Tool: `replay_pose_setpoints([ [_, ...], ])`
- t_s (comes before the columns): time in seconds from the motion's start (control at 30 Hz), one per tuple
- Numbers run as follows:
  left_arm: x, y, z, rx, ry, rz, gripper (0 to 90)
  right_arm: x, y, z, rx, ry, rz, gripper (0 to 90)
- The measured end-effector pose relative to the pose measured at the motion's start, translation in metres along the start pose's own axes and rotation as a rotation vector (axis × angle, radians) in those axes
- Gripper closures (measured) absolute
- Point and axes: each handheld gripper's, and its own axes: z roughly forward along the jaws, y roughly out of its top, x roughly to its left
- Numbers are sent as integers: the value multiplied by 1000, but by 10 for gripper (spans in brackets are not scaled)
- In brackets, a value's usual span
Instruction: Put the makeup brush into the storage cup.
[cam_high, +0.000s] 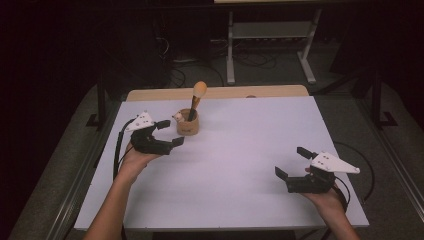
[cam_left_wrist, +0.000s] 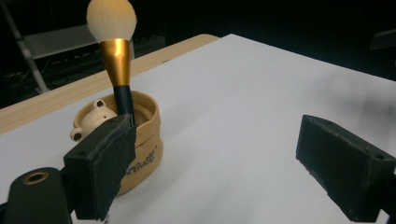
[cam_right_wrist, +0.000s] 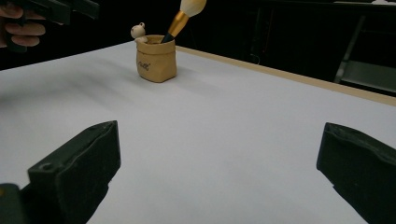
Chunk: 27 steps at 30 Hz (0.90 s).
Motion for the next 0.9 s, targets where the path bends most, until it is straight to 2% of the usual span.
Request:
replay_pose_setpoints([
  [0.1,-3,-2,-3,-12,3,-10,114,-1,0,0,0,0,-2,0],
  [0.27,-5,-5,-9,-12,7,-5,114,-1,0,0,0,-2,-2,0],
  [0.3,-7,-8,-11,-15,5,-15,114,-1,0,0,0,-2,-1,0],
  [0.4,-9,-12,-14,-3,5,-10,115,-1,0,0,1,-2,-3,0],
  [0.77,-20,-23,-31,-35,17,-18,115,0,0,0,3,-2,-4,0],
  [0.9,-24,-28,-37,-33,22,-17,115,-1,0,1,3,-1,-1,0],
])
